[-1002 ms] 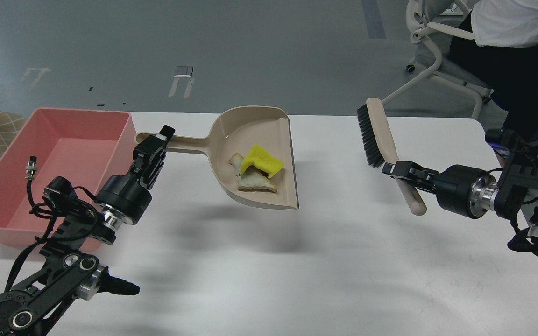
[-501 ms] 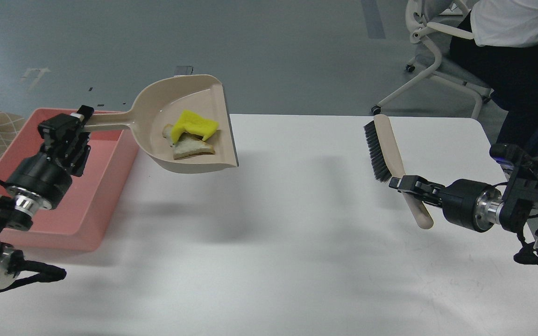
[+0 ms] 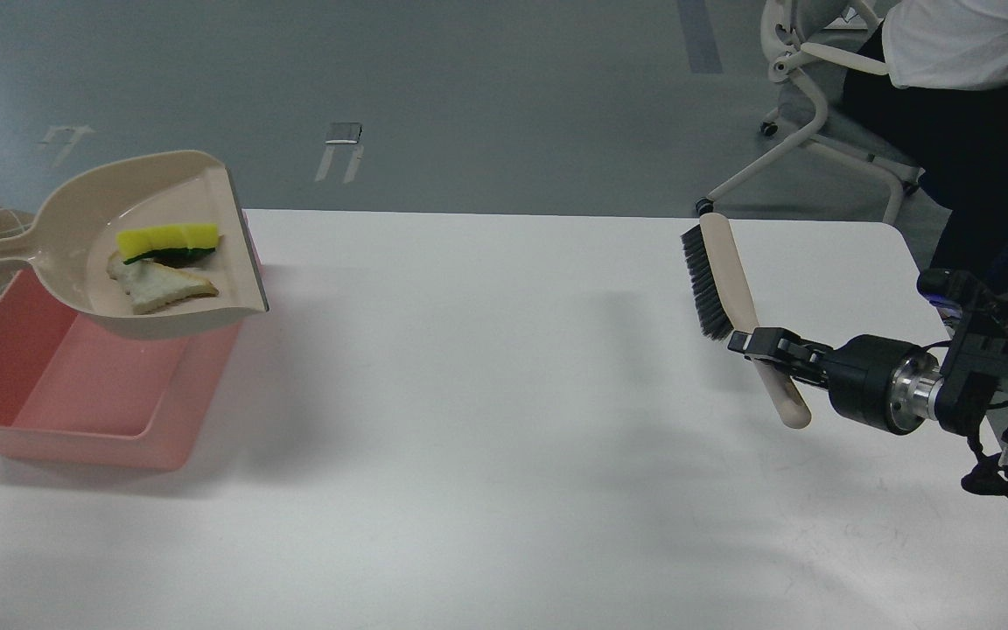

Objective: Sweep and dump garbage into bin
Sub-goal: 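Lift the loaded dustpan with the left gripper over the pink bin, then tip the dustpan with the left gripper to dump contents into the bin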

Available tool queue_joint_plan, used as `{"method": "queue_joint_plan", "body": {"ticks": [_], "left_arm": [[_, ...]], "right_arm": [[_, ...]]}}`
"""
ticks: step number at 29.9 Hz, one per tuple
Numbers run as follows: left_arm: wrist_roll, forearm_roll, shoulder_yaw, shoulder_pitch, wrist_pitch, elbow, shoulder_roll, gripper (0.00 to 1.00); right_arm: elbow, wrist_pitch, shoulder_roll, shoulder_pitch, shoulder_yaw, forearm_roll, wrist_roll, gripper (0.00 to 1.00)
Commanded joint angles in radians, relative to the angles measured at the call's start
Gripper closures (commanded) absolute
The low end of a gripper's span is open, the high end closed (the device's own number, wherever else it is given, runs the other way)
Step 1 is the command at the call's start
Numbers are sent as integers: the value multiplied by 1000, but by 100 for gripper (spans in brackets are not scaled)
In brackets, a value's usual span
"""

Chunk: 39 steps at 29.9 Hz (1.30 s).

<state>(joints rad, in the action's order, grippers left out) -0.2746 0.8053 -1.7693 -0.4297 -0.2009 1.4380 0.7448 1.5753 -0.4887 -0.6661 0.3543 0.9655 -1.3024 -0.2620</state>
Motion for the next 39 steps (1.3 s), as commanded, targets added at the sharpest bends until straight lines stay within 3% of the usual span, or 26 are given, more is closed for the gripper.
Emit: {"method": "queue_joint_plan", "body": {"ticks": [1,14,18,20,27,36,39], "left_arm": [[-2,0,-18,-4,-9,-44,1,97],[-21,14,-22,-3,-11,-225,67,97],[-32,15,-22,-4,-11,-252,90,97],[-58,34,-22,-4,-9,-258,116,97],[-66,58,-22,-4,-2,-258,172,97],[-138,236,-22,9,3,-258,197,97],[-182,285,-18,8,20,-258,244,97]], "right_arm": [[2,0,2,-3,-1,0,0,100],[3,0,2,-28,33,0,3,100],[6,0,6,-29,32,0,3,100],[6,0,10,-28,33,0,3,100],[9,0,10,-29,38,2,3,100],[9,0,29,-35,56,3,3,100],[9,0,31,-44,56,3,3,100]]}}
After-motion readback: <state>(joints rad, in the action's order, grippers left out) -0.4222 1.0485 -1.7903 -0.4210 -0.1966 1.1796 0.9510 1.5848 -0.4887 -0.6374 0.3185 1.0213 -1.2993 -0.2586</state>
